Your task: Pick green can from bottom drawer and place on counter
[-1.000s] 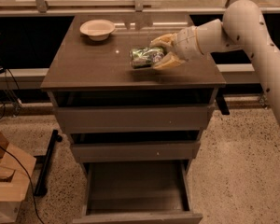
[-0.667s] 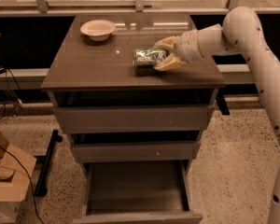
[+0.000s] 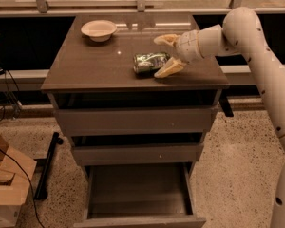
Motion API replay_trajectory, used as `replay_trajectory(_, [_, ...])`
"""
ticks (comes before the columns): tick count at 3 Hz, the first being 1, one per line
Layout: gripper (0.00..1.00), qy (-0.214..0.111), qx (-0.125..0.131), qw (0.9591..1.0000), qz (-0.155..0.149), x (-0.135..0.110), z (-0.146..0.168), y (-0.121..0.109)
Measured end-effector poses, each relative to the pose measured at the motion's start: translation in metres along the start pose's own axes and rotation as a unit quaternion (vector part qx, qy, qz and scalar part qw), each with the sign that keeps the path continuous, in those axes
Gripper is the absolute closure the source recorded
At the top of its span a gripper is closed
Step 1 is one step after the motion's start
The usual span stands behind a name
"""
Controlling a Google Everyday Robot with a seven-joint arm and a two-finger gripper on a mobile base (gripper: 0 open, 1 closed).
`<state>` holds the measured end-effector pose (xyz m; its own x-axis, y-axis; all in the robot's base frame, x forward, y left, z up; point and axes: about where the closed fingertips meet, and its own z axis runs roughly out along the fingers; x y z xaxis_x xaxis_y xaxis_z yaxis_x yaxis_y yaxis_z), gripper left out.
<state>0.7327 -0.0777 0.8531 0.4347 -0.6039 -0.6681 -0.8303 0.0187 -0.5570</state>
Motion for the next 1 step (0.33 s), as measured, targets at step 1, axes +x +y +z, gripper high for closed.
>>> replay_trajectory(1, [0.0, 0.0, 0.0, 1.0, 0.0, 0.0, 0.0002, 0.0001])
